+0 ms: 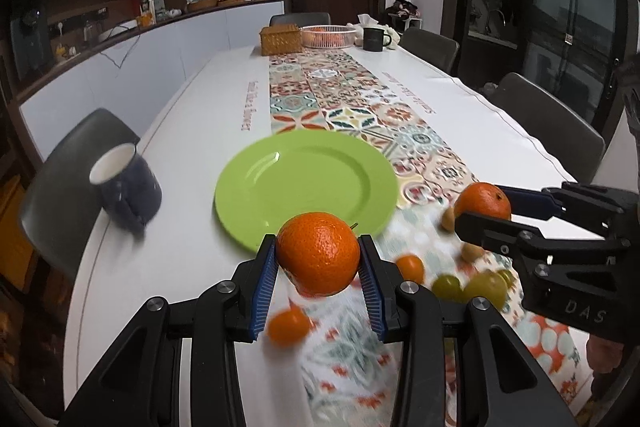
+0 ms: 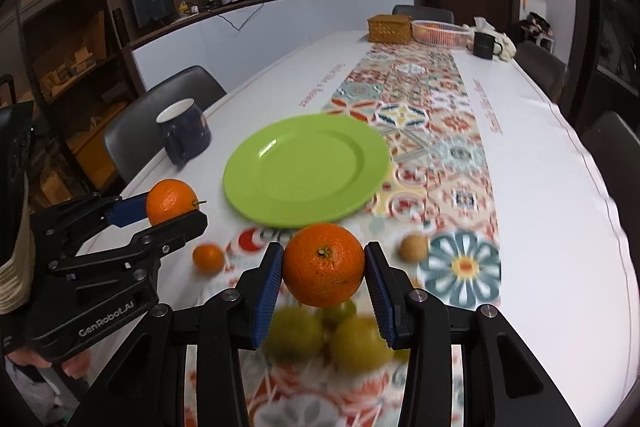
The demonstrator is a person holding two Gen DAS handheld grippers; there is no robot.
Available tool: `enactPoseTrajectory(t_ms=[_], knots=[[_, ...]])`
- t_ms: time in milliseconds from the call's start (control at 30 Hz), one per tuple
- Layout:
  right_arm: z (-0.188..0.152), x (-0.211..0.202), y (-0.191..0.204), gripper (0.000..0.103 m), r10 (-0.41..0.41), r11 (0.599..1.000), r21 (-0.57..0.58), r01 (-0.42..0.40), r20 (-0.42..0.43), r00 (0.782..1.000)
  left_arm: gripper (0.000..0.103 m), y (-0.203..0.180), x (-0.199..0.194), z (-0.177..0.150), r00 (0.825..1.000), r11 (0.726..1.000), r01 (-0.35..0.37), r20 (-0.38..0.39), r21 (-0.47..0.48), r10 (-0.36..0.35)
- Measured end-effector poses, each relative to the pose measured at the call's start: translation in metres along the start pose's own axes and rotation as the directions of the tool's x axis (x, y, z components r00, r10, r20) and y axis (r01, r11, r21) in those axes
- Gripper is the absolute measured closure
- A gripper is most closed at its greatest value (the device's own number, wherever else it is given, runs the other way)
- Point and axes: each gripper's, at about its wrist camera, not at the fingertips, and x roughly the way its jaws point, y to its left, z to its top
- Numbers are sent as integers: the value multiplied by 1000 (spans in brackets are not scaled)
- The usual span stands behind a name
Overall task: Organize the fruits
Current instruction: 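Place the orange on the green plate with the left tool while the right tool places its orange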
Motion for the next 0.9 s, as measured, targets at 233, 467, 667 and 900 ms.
enactPoseTrajectory(t_ms=[233,467,667,900], knots=[[36,40,-7,61,45,999,11,-44,-56,997,64,16,44,19,997,999,28,-72,-24,-30],[53,88,-7,61,60,998,3,-60,-128,990,64,30,94,23,982,997,59,-176,-51,-67],[56,123,-13,61,102,994,59,-92,-201,974,64,38,118,22,967,994,77,-236,-73,-92],[57,124,-18,53,75,995,76,-61,-194,978,46,46,108,23,973,993,37,-223,-108,-61]])
